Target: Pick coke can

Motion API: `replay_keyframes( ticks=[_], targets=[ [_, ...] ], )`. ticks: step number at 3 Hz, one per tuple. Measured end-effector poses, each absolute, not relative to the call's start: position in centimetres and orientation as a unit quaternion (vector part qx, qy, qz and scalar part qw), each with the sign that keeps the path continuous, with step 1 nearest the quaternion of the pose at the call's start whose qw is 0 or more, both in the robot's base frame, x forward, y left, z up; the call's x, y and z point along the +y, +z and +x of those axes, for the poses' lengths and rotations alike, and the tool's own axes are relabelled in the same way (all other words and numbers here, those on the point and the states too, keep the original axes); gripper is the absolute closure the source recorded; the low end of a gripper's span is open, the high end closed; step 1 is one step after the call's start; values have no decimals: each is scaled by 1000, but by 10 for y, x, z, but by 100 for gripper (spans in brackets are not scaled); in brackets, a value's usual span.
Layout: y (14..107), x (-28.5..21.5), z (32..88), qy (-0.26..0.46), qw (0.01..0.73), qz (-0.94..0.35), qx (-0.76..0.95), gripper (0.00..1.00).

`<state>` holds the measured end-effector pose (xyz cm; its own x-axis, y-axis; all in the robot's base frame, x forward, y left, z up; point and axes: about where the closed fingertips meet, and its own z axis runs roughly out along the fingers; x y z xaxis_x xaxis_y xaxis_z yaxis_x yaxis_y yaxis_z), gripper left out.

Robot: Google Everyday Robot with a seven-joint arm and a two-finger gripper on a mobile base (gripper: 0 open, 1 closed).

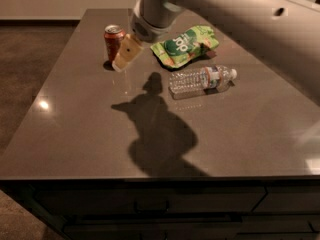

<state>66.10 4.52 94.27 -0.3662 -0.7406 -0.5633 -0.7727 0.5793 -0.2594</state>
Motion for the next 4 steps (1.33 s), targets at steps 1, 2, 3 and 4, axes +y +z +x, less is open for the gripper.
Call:
replay_keyframes(
  ticks=[1,2,3,4],
  targets=[
    [943,55,685,26,344,-441,828,0],
    [935,65,708,42,352,-426,833,0],
    [922,72,727,65,355,-408,838,0],
    [912,82,744,81,356,-400,841,0]
  ],
)
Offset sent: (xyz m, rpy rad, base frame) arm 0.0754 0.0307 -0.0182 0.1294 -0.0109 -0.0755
